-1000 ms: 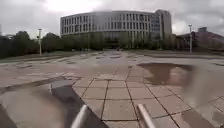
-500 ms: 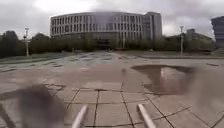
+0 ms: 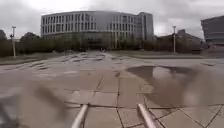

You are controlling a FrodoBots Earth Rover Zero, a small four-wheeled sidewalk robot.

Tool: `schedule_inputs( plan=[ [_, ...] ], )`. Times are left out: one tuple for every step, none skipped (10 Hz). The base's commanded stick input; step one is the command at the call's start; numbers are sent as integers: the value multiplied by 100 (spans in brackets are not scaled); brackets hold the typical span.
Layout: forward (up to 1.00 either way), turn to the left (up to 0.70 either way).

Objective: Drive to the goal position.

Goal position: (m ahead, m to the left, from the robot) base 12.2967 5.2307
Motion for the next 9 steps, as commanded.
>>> schedule_inputs(
  plan=[
    [100,-27],
    [100,-16],
    [100,0],
    [100,0],
    [100,0],
    [100,0],
    [100,0],
    [100,0],
    [100,0]
  ],
)
